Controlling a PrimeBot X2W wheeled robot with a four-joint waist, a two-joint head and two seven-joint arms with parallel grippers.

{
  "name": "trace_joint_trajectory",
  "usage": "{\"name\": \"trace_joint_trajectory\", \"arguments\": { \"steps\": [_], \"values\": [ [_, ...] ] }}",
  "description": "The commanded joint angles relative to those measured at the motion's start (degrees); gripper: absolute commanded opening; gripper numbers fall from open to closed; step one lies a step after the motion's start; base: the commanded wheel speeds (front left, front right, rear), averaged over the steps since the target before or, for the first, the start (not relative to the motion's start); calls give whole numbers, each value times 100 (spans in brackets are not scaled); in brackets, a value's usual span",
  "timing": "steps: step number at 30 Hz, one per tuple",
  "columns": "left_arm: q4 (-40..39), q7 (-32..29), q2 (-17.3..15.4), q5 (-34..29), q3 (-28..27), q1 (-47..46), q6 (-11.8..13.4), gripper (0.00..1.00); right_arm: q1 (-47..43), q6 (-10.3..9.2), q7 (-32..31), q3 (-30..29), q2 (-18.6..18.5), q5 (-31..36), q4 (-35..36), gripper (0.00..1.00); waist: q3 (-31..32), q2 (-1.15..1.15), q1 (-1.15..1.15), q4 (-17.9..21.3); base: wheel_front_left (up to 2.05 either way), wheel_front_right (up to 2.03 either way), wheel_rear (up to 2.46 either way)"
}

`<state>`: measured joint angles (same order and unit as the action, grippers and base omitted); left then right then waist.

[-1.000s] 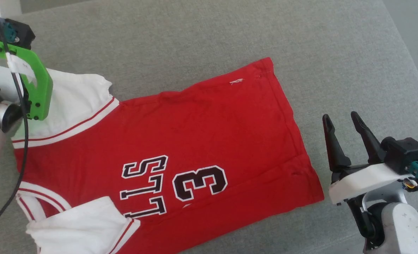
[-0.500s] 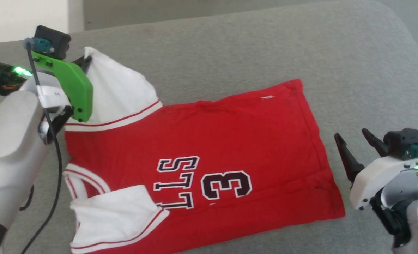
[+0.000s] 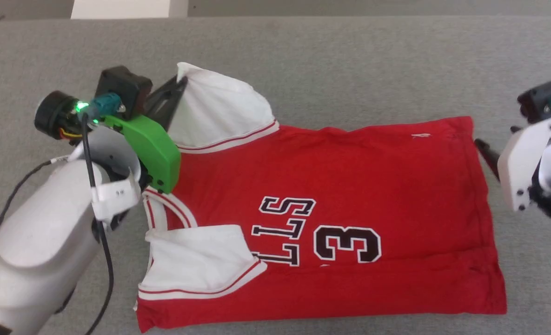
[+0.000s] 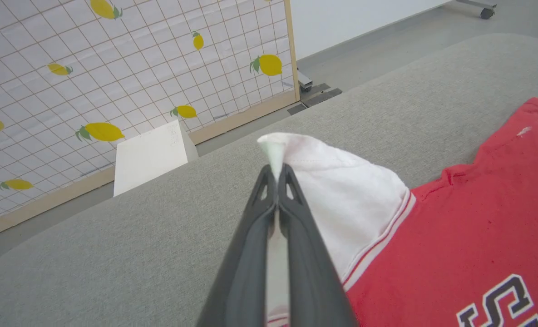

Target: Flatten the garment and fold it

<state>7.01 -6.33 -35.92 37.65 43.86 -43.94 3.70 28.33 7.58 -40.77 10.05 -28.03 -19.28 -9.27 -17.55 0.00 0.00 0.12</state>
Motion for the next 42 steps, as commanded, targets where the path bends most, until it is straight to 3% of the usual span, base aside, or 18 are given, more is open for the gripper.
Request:
{"name": "trace_joint_trajectory", "arguments": {
  "steps": [1, 6, 15, 16, 18, 21, 30, 37, 42],
  "values": [
    [-194, -21, -54, -31, -5, 148, 109, 0, 226, -9, -70, 74, -39, -40, -166, 100, -275, 0, 0, -276, 0, 0, 0],
    [-921, -135, -145, -150, 73, 378, 400, 0, 882, -9, -191, 399, -190, -48, -939, 100, -499, 0, 0, -529, 0, 0, 0],
    [-1279, -209, -70, -209, 234, 550, 557, 0, 1275, -9, -107, 1337, -318, -112, -1981, 100, -657, 0, 0, -775, 0, 0, 0],
    [-1267, -202, -63, -205, 243, 568, 563, 0, 1277, -9, -94, 1456, -327, -168, -2061, 61, -653, 0, 0, -776, 0, 0, 0],
    [-1231, -184, -50, -187, 253, 604, 574, 0, 1298, -9, 14, 1662, -366, -226, -2164, 0, -627, 0, 0, -767, 0, 0, 0],
    [-1057, -62, -24, -97, 211, 732, 628, 0, 1433, -9, 559, 1789, -408, -335, -2383, 0, -458, 0, 0, -693, 0, 0, 0],
    [-875, 262, -154, 247, -18, 1361, 894, 0, 1138, -9, 1668, 1334, -331, -684, -2344, 0, 336, 0, 0, -495, 0, 0, 0],
    [-1024, 405, -387, 648, -139, 2262, 1173, 0, 59, -9, 1972, 881, -383, -799, -1816, 0, 850, 0, 0, -393, 0, 0, 0],
    [-1111, 336, -539, 1071, -166, 2945, 1274, 0, -861, -9, 1817, 522, -329, -806, -1250, 0, 1006, 0, 0, -374, 0, 0, 0]
  ]
}}
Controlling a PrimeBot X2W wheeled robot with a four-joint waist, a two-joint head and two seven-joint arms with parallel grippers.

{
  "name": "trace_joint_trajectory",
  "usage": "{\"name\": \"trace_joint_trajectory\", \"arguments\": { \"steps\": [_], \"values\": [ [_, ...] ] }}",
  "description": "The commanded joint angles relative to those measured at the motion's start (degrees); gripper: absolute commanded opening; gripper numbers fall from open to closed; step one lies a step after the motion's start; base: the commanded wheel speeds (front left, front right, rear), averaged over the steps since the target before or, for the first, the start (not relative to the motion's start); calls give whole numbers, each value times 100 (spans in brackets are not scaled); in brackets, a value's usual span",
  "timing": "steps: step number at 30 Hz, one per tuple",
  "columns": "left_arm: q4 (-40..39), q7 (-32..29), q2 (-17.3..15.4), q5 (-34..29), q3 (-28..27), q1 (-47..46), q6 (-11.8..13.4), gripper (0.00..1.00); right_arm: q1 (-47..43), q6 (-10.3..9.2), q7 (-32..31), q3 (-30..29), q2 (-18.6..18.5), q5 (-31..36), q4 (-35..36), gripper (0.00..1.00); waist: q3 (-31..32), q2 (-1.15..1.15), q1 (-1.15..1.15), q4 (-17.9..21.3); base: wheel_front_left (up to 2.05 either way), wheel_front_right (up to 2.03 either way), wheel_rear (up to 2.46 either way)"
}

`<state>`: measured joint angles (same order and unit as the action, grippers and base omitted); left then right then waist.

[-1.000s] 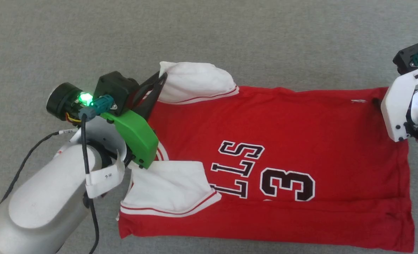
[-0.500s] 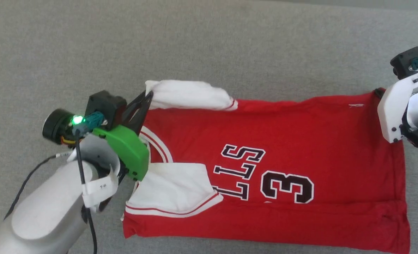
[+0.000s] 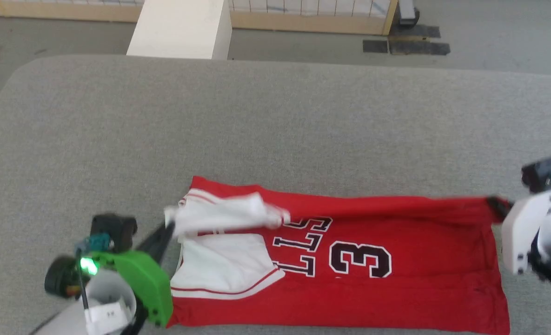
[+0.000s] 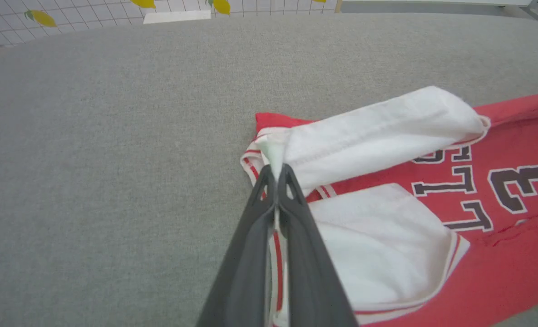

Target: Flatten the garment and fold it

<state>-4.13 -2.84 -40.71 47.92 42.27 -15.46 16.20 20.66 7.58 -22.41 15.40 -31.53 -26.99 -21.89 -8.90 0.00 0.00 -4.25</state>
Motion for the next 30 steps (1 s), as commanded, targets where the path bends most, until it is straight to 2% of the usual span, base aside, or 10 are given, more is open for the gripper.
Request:
{"name": "trace_joint_trajectory", "arguments": {
  "steps": [1, 5, 11, 17, 21, 22, 23, 30],
  "values": [
    [-11, -102, -113, 146, 25, 237, 11, 0, -306, -9, -110, -49, 29, -36, 140, 0, 158, 0, 0, 63, 0, 0, 0],
    [12, -356, -253, 379, 129, 575, -7, 0, -976, -9, -476, -58, 13, 78, 536, 0, 176, 0, 0, 56, 0, 0, 0],
    [208, -743, -312, 374, 447, 681, -129, 0, -1524, -9, -978, 59, -79, 277, 820, 0, 150, 0, 0, 20, 0, 0, 0],
    [710, -861, -165, 247, 708, 578, -349, 0, -1625, -9, -1275, 81, -85, 394, 887, 0, 99, 0, 0, 4, 0, 0, 0],
    [1098, -732, 41, 172, 798, 465, -523, 0, -1621, -9, -1274, 178, -71, 421, 859, 0, 105, 0, 0, 6, 0, 0, 0],
    [1179, -660, 79, 115, 816, 432, -548, 45, -1611, -9, -1228, 187, -56, 430, 862, 36, 118, 0, 0, 9, 0, 0, 0],
    [1276, -582, 130, 61, 838, 402, -575, 100, -1605, -9, -1194, 187, -20, 412, 850, 100, 144, 0, 0, 14, 0, 0, 0],
    [1547, 182, 377, -67, 745, 356, -738, 100, -1601, -9, -1231, 111, 64, 63, 1071, 100, 487, 0, 0, 56, 0, 0, 0]
  ]
}}
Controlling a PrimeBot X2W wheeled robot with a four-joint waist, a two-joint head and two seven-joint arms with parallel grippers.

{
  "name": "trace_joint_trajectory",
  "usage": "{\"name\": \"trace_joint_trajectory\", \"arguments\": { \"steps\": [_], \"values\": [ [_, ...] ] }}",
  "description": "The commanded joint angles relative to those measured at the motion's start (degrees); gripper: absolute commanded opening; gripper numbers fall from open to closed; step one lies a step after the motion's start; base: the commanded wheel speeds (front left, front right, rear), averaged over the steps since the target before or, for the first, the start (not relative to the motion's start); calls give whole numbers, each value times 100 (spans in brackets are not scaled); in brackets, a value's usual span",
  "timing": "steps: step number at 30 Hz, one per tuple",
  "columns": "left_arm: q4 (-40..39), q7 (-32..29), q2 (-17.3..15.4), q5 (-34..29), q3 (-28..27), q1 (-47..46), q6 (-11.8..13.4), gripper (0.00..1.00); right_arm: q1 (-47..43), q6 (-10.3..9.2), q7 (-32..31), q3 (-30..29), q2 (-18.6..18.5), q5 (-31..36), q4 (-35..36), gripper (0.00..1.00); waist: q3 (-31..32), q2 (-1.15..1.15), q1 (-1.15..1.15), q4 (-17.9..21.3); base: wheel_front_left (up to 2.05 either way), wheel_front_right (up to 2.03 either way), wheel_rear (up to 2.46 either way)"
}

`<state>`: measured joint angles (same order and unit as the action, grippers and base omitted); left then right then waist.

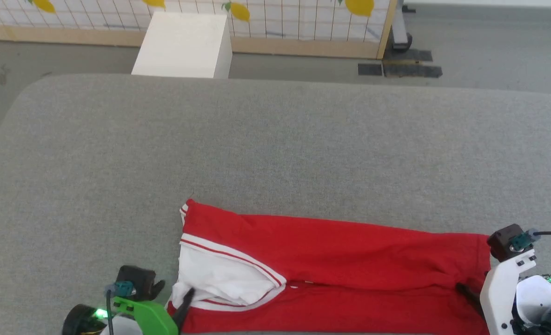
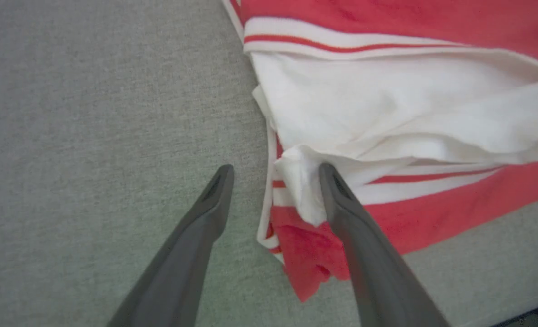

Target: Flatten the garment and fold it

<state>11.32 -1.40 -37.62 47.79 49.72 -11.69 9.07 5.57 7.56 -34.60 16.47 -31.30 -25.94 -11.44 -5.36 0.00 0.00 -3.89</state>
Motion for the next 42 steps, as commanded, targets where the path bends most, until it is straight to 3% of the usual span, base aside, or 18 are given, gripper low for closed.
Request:
{"name": "trace_joint_trajectory", "arguments": {
  "steps": [1, 6, 11, 14, 18, 24, 30, 42],
  "values": [
    [-14, 179, 117, 2, -66, 2, -42, 100, -108, -8, -56, -77, 63, -122, 106, 100, 198, 0, 0, 24, 0, 0, 0],
    [-179, 809, 231, 44, -299, 85, -20, 100, -274, -8, -326, -639, 272, -240, 601, 100, 430, 0, 0, 13, 0, 0, 0],
    [-321, 1541, 522, 66, -857, 219, 250, 100, -436, -8, -481, -1396, 747, 41, 1039, 100, 487, 0, 0, -6, 0, 0, 0],
    [-504, 1632, 871, -220, -1498, 357, 395, 100, -602, -8, -547, -1817, 1230, 352, 1151, 100, 472, 0, 0, -27, 0, 0, 0],
    [-989, 1637, 1565, -1173, -2744, 795, 439, 100, -793, -8, -511, -2347, 1836, 759, 1169, 100, 409, 0, 0, -50, 0, 0, 0],
    [-1572, 1639, 2509, -2692, -4073, 1427, 25, 100, -854, -8, -386, -3088, 2570, 1300, 1045, 100, 279, 0, 0, -76, 0, 0, 0],
    [-1752, 1639, 2936, -3809, -4494, 1640, -496, 100, -734, -8, -370, -3612, 2813, 1557, 609, 100, 153, 0, 0, -145, 0, 0, 0],
    [-1672, 1639, 3329, -4264, -4883, 1558, -1017, 100, -555, -8, -290, -3163, 2840, 980, -584, 100, -100, 0, 0, -310, 0, 0, 0]
  ]
}}
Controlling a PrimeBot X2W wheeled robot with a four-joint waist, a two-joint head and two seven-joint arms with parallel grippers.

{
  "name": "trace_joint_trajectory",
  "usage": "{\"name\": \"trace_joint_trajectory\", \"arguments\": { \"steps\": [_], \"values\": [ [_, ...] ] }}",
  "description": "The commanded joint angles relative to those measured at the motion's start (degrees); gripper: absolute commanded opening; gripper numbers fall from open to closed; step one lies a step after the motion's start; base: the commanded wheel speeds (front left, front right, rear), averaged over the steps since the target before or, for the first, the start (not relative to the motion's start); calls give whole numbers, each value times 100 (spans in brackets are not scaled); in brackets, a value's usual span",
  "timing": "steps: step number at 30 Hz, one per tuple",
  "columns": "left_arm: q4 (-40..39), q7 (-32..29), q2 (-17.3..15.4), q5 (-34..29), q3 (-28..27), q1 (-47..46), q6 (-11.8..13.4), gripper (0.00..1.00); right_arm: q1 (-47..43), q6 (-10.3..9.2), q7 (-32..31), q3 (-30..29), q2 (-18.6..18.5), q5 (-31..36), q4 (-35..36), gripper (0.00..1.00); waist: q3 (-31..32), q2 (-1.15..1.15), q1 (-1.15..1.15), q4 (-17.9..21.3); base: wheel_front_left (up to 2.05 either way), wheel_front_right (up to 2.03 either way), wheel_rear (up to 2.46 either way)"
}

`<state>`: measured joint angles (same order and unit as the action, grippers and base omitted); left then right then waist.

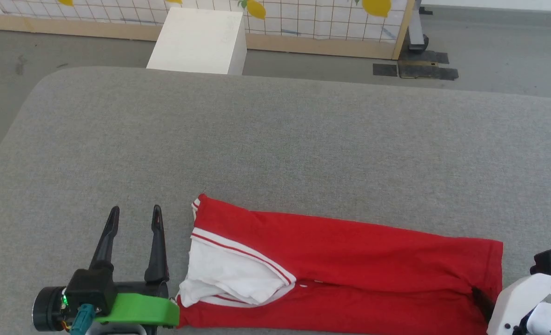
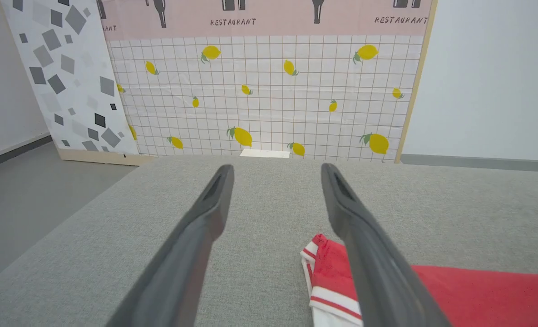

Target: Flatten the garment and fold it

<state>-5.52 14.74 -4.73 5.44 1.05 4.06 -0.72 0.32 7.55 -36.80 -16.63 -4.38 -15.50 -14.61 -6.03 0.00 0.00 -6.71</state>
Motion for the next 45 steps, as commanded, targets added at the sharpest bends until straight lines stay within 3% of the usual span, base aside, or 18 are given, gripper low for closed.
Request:
{"name": "trace_joint_trajectory", "arguments": {
  "steps": [1, 2, 3, 4, 5, 10, 16, 27, 30, 38, 45],
  "values": [
    [18, 26, 57, -45, -42, -26, -66, 100, -42, -6, -91, 284, 149, -158, -337, 100, -48, 0, 0, -37, 0, 0, 0],
    [27, 26, 69, -53, -66, -28, -84, 100, -55, -6, -102, 380, 149, -246, -380, 100, -58, 0, 0, -43, 0, 0, 0],
    [43, 26, 83, -60, -95, -29, -106, 100, -72, -6, -111, 486, 149, -332, -420, 47, -69, 0, 0, -47, 0, 0, 0],
    [57, 26, 93, -66, -117, -30, -125, 100, -83, -6, -106, 559, 149, -373, -438, 4, -73, 0, 0, -47, 0, 0, 0],
    [82, 26, 104, -72, -141, -28, -150, 100, -92, -6, -80, 611, 149, -399, -454, 0, -73, 0, 0, -45, 0, 0, 0],
    [176, 26, 140, -115, -193, 10, -227, 100, -37, -6, 190, 563, 149, -406, -442, 0, 21, 0, 0, 12, 0, 0, 0],
    [285, 26, 165, -100, -186, 60, -311, 100, 78, -6, 654, 127, 61, 135, -154, 0, 155, 0, 0, 102, 0, 0, 0],
    [423, 26, 182, -82, -113, 37, -421, 100, 122, -6, 929, -803, -826, 899, -340, 0, 200, 0, 0, 163, 0, 0, 0],
    [452, 26, 183, -70, -99, 31, -430, 100, 153, -6, 982, -916, -902, 926, -504, 0, 221, 0, 0, 157, 0, 0, 0],
    [563, 26, 184, -8, -86, 123, -440, 100, -10, -6, 730, -347, -742, 358, -108, 0, 435, 0, 0, 165, 0, 0, 0],
    [594, 26, 185, 4, 27, 199, -491, 100, -659, -6, -179, 778, -589, -481, 1283, 0, 657, 0, 0, -44, 0, 0, 0]
  ]
}}
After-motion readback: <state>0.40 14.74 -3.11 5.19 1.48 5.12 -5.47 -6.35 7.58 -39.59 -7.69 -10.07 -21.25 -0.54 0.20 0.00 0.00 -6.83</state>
